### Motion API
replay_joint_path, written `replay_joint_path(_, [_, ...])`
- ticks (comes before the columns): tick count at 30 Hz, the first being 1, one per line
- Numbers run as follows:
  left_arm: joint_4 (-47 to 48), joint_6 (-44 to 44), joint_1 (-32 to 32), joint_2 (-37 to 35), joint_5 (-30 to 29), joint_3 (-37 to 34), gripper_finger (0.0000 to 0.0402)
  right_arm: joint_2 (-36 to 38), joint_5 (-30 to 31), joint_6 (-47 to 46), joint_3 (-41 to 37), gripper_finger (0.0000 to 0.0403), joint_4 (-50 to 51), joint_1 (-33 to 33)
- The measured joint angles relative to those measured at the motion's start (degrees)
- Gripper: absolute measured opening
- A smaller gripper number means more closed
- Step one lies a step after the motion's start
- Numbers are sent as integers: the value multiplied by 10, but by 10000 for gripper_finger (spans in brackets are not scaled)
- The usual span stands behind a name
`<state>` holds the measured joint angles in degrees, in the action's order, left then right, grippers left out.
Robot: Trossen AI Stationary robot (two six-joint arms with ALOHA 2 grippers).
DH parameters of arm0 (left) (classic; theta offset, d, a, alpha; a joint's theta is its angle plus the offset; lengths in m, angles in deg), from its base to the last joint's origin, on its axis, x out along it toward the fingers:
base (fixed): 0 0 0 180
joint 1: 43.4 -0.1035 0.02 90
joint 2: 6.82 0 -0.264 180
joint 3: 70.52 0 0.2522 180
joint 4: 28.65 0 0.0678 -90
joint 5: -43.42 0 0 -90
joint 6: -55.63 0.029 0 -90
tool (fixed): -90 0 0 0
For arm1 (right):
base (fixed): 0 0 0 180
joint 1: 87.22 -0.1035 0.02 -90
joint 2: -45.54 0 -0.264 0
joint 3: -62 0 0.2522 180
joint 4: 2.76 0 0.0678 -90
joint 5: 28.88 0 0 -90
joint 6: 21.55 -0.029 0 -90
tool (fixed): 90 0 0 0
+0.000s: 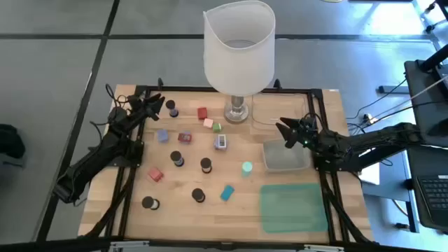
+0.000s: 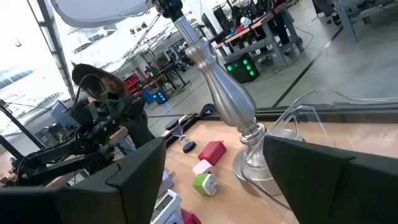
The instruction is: Pick & Place Office items
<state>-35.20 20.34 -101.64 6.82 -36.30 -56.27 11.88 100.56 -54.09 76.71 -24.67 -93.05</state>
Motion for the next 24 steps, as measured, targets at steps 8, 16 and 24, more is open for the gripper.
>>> replay_joint_path(8, [0, -1, 0, 0, -23, 0, 226, 0, 0, 0, 0, 274, 7, 0])
replay_joint_path(16, [0, -13, 0, 0, -23, 0, 226, 0, 0, -14, 0, 274, 10, 0])
replay_joint_path(24, [0, -46, 0, 0, 6, 0, 226, 0, -23, -15, 0, 274, 11, 0])
